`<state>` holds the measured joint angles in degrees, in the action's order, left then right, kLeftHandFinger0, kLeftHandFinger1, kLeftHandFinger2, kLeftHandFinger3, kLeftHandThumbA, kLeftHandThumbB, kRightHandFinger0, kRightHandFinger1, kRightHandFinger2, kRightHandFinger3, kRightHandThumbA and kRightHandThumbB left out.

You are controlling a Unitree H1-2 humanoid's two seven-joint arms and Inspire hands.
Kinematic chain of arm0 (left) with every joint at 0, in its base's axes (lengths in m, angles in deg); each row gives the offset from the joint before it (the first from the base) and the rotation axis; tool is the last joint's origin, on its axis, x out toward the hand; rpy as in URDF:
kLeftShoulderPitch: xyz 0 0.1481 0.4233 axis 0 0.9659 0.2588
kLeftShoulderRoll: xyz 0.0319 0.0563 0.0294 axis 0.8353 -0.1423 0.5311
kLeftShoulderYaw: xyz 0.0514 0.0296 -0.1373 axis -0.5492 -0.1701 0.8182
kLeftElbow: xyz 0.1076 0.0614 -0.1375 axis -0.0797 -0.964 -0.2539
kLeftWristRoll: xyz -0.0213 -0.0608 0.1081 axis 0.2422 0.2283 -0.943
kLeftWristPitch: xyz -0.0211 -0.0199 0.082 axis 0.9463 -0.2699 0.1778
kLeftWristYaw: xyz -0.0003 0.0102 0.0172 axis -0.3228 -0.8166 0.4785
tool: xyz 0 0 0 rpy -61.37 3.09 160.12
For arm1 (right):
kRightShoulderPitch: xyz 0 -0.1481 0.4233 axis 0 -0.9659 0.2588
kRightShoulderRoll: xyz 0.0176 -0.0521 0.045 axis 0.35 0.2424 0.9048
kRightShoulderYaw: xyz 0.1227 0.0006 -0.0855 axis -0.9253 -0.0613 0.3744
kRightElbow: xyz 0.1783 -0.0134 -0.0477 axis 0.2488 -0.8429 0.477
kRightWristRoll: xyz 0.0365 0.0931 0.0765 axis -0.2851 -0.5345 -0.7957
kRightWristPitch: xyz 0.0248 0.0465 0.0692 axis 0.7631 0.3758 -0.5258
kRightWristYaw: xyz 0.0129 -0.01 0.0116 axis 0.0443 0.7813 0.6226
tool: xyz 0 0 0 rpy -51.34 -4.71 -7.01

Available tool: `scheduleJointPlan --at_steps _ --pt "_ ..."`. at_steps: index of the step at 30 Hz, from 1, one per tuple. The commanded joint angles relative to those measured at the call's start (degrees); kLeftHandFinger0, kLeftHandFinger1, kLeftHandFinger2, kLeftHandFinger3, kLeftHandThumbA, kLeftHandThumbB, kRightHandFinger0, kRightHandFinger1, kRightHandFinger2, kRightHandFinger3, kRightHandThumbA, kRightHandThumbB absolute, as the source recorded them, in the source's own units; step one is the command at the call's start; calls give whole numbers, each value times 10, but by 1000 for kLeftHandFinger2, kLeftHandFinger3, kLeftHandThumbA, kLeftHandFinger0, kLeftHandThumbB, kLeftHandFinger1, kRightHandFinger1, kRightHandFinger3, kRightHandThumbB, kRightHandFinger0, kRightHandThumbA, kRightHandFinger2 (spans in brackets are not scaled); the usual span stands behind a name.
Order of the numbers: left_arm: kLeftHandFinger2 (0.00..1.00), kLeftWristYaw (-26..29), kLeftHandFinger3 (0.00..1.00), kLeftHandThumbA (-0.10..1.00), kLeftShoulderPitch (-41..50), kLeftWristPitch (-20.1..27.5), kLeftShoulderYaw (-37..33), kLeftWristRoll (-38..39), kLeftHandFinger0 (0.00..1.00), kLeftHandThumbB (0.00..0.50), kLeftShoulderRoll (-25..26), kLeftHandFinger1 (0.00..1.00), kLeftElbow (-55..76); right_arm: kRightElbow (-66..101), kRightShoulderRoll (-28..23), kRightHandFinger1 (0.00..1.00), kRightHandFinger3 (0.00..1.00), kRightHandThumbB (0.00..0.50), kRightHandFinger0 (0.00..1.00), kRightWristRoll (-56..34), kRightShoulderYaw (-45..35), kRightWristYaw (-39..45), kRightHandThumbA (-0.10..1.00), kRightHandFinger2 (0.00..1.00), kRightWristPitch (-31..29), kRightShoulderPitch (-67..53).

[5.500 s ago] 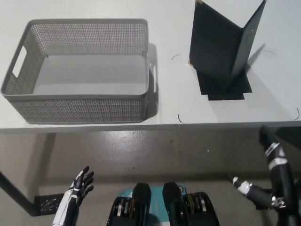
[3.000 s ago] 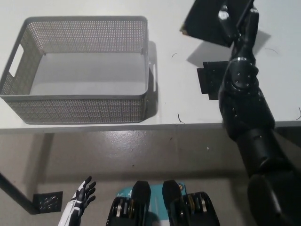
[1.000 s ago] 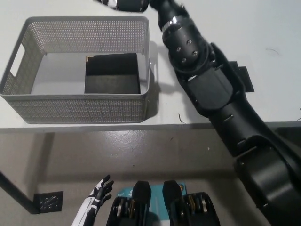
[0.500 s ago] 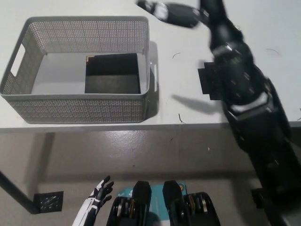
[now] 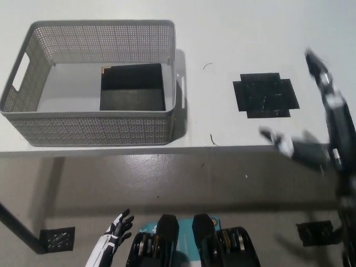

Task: A notebook is kept standing on the table on the right hand side and a container is kept on the left hand side and the robot uses its right hand to grab the notebook and places it in the container

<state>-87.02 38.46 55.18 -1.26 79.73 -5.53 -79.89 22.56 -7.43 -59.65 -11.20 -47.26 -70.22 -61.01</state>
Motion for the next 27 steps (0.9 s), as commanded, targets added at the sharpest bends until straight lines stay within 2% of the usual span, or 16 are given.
scheduleJointPlan --at_steps 1,2,4,7,8,11,16,17,19,20,21,23,24,25,27 --pt "1000 -28 1000 1000 -13 -1 13 34 1000 220 19 1000 8 132 -21 1000 1000 372 1000 -123 -25 22 989 1000 -106 -106" --pt "1000 -30 1000 1000 -17 -13 15 40 1000 249 20 1000 11 63 -17 1000 1000 468 1000 -126 -30 30 1000 1000 -107 -106" --pt "1000 -29 1000 1000 -18 -16 19 42 1000 249 19 1000 16 -30 -11 1000 1000 422 1000 -108 -35 33 1000 1000 -133 -98" --pt "1000 -26 1000 1000 -24 -17 22 42 1000 221 16 1000 17 -142 2 1000 1000 418 1000 -123 -41 48 1000 1000 -141 -78" --pt "1000 -23 1000 1000 -24 -14 23 36 1000 210 17 1000 17 -177 6 1000 1000 370 1000 -141 -40 60 1000 1000 -144 -76" --pt "1000 -30 1000 1000 -28 -17 26 47 1000 214 19 1000 14 -249 15 1000 1000 383 1000 -141 -42 68 1000 1000 -140 -68" --pt "1000 -26 1000 1000 -34 -8 30 46 1000 220 17 1000 5 -396 40 1000 1000 317 1000 -181 -65 93 1000 1000 -164 -49" --pt "1000 -24 1000 1000 -35 -4 31 45 1000 220 15 1000 3 -415 42 1000 1000 314 1000 -182 -67 99 1000 1000 -173 -46" --pt "1000 -18 1000 1000 -40 -2 36 47 1000 245 11 1000 0 -455 43 1000 1000 393 1000 -178 -68 108 1000 1000 -165 -40" --pt "1000 -11 1000 1000 -48 -3 40 40 1000 257 12 1000 0 -467 44 1000 1000 401 1000 -177 -66 114 1000 1000 -163 -31" --pt "1000 -9 1000 1000 -47 -9 41 36 1000 261 11 1000 4 -479 44 1000 1000 402 1000 -172 -64 116 1000 1000 -169 -29" --pt "1000 -11 1000 1000 -58 -1 45 39 1000 227 10 1000 -4 -495 44 1000 1000 391 1000 -162 -59 118 1000 1000 -170 -21" --pt "1000 -10 1000 1000 -57 -2 44 34 1000 233 10 1000 -4 -498 45 1000 1000 393 1000 -156 -55 120 1000 1000 -169 -22" --pt "1000 -9 1000 1000 -55 -4 46 33 1000 240 9 1000 -4 -498 46 1000 1000 373 1000 -151 -47 128 1000 1000 -172 -26" --pt "1000 -6 1000 1000 -57 3 46 27 1000 232 7 1000 -8 -488 48 1000 1000 376 1000 -146 -37 137 1000 1000 -160 -27"
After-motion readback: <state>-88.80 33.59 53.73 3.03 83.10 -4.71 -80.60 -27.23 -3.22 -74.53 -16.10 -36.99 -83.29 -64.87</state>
